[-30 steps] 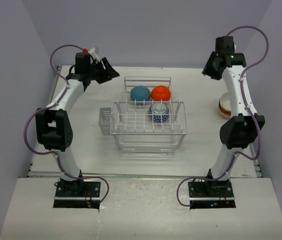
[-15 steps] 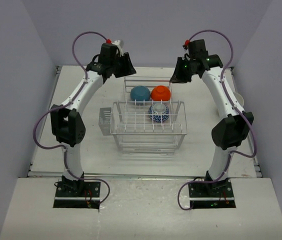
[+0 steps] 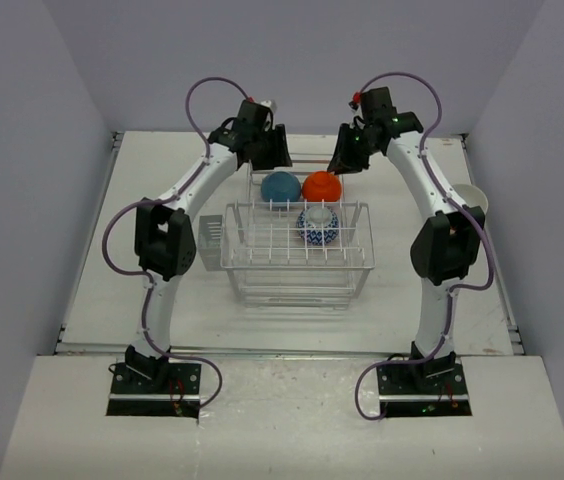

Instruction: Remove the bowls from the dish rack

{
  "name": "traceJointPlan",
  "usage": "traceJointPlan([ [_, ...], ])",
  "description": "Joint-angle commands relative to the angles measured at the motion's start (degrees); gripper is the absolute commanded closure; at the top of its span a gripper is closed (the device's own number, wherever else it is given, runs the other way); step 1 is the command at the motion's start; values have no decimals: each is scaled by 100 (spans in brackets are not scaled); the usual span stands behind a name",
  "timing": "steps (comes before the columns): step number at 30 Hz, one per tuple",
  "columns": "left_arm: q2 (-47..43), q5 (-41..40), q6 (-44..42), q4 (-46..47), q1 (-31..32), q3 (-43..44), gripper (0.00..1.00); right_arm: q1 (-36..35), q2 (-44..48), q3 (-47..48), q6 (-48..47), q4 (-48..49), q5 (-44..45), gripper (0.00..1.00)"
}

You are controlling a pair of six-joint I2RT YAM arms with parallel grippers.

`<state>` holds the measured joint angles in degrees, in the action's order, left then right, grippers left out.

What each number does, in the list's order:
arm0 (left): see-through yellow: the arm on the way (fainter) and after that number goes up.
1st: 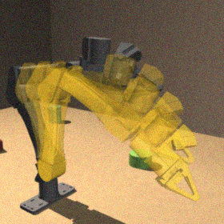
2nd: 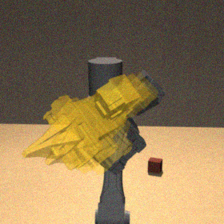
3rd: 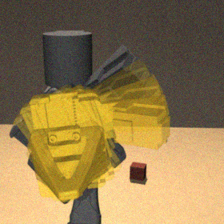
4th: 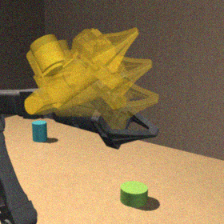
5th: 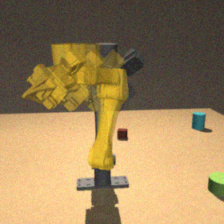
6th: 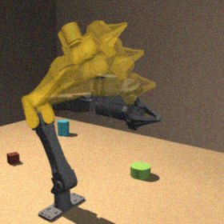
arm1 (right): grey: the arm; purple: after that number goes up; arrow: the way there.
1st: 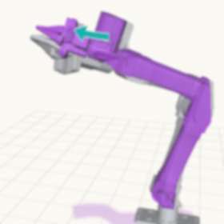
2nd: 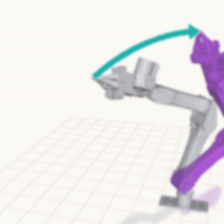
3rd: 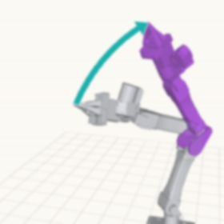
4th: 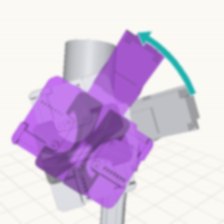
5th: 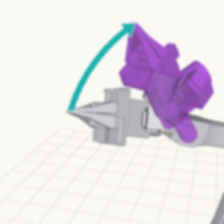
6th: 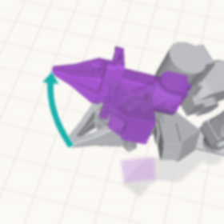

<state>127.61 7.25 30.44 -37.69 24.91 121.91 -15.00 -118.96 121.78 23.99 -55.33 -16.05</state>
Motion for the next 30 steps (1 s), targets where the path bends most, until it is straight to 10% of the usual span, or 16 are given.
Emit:
traceJointPlan([
  [1,106,14,41,34,49,430,44,-46,109,66,27,224,-161,74],
  [30,-166,145,-134,-63,146,-299,46,-363,399,-962,-175,31,-117,84],
])
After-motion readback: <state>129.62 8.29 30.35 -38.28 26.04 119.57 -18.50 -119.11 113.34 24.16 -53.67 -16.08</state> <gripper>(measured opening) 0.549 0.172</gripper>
